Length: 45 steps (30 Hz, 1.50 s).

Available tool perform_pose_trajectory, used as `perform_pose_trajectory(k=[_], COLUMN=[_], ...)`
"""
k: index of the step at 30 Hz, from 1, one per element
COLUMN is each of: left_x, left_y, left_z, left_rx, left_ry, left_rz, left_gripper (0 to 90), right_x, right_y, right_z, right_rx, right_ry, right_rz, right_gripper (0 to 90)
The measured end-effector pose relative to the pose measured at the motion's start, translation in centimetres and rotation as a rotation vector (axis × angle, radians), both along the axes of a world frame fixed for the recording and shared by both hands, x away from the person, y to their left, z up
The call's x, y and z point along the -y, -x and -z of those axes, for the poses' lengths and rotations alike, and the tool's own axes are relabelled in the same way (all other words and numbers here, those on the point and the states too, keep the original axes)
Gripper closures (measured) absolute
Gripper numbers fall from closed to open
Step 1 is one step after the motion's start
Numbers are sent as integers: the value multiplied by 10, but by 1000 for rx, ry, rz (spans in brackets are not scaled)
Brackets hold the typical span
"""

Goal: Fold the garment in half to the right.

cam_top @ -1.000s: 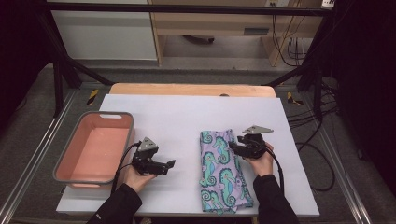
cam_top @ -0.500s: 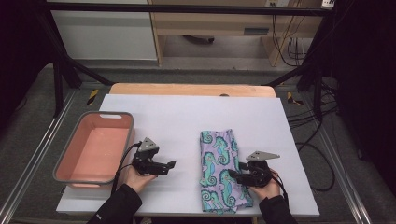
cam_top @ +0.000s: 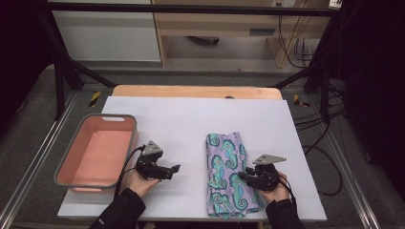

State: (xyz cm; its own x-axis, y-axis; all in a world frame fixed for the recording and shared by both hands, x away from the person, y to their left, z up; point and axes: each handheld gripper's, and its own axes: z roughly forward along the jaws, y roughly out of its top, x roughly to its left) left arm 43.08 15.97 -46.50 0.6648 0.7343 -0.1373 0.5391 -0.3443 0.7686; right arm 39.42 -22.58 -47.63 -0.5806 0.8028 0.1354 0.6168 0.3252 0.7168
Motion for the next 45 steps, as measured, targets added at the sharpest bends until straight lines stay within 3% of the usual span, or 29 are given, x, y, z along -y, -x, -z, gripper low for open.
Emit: perform_pose_trajectory(k=[1,5,6,8,9,12,14,23,25,31,32,33,34,35,45], left_x=[0,-1,-1,-1,-1,-1,-1,0,0,4,4,5,5,7,28], left_y=[0,0,0,0,0,0,1,2,2,2,2,2,2,1,-9], left_z=[0,-1,-1,-1,-1,-1,-1,-5,-6,-15,-15,-19,-19,-23,-35], left_rx=[3,1,1,1,2,1,1,10,8,19,19,26,26,28,48], left_ry=[4,5,7,8,8,8,10,18,21,27,27,24,24,42,75], left_rz=[-1,-3,-4,-4,-2,-1,2,15,21,34,34,38,38,35,54], left_gripper=[82,82,82,83,83,82,82,75,72,60,59,59,59,59,56], right_x=[3,5,2,-4,-7,-12,-12,-13,-14,-8,-8,-5,-5,-2,9], right_y=[0,4,8,10,10,7,8,21,20,22,22,23,23,23,20], right_z=[-3,-14,-21,-22,-20,-7,-1,4,2,-12,-12,-15,-15,-16,-9], right_rx=[32,91,123,134,128,57,24,42,47,109,109,125,125,137,120], right_ry=[-22,-74,-114,-99,-70,-27,-17,-32,-40,-113,-113,-141,-141,-154,-162], right_rz=[2,-1,-43,-64,-72,-74,-75,-96,-107,-105,-105,-91,-91,-80,-37], right_gripper=[415,371,491,621,723,864,900,900,835,396,396,287,287,201,32])
